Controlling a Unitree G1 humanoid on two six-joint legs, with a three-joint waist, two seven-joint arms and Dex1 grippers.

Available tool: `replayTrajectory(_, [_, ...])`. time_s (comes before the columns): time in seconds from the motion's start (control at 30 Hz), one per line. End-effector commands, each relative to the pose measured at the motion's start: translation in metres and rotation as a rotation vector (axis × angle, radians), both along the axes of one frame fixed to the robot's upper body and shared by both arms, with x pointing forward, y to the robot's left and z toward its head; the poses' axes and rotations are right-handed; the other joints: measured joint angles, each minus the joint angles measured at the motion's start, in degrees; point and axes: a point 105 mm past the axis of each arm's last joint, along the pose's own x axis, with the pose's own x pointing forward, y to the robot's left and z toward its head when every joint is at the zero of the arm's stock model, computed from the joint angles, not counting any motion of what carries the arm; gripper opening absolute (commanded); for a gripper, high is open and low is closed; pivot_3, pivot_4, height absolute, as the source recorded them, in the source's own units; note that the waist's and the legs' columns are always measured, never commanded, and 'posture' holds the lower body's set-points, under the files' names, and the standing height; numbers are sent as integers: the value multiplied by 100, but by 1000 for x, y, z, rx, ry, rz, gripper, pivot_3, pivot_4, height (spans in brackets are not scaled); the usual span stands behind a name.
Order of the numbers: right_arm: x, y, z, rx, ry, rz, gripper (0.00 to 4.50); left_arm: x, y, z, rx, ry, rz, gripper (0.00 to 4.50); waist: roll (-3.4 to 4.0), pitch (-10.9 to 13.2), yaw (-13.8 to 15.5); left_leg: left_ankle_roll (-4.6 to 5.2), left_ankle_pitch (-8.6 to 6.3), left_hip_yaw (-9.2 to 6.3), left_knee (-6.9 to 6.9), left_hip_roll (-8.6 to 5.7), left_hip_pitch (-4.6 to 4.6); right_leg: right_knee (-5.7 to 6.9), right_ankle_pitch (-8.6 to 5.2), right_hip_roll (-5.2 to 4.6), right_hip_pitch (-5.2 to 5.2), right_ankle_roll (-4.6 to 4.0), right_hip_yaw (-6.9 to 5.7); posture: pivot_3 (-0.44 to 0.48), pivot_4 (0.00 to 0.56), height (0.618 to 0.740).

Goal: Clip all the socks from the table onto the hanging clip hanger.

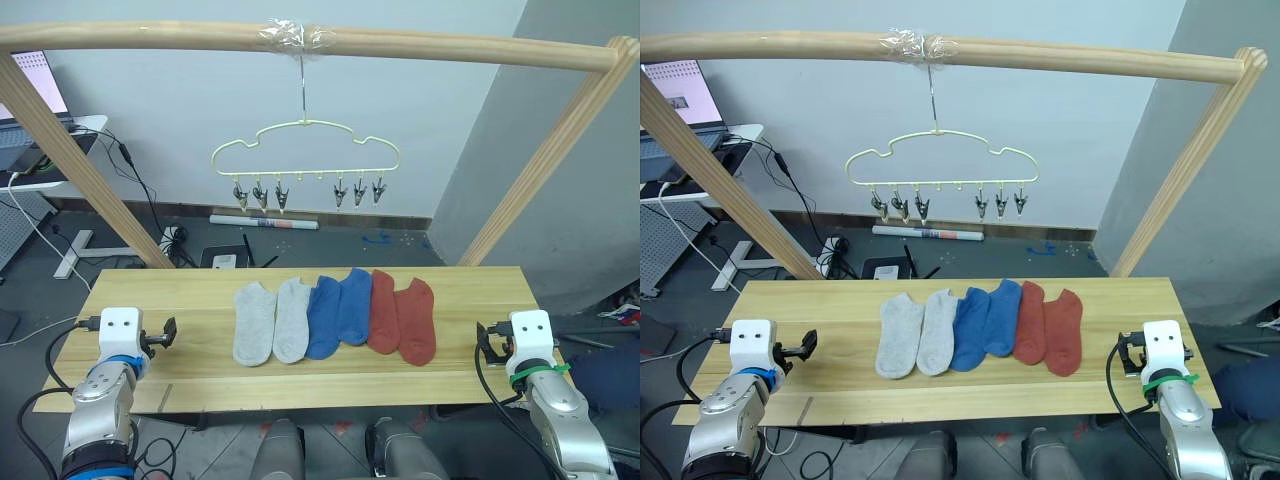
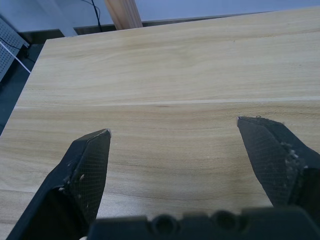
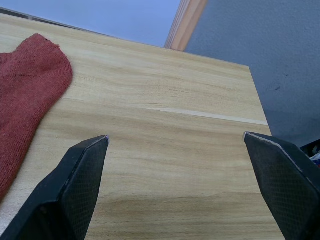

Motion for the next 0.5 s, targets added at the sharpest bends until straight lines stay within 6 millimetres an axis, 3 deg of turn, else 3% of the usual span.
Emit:
replayTrajectory(0.03, [6, -3, 15, -19, -54, -6, 4500, 3, 7, 18, 17, -53, 3, 4471, -1, 17, 1, 0, 0, 0, 0, 0, 0, 0, 0, 0, 0, 0, 0, 189, 199, 740])
replayTrajectory(0.33, [15, 7, 19, 10, -75, 42, 4500, 8, -11, 36, -24, -110, -68, 4471, 11, 102, 2, -2, -1, 1, 0, 0, 3, 5, -5, 0, 1, 2, 2, 203, 219, 740])
replayTrajectory(0.5, [26, 27, 36, 52, -134, 155, 4500, 23, -44, 81, 1, -276, -201, 4471, 3, 217, 9, -2, -1, -5, 2, 2, 1, 8, -5, 0, 1, 5, -1, 218, 238, 740])
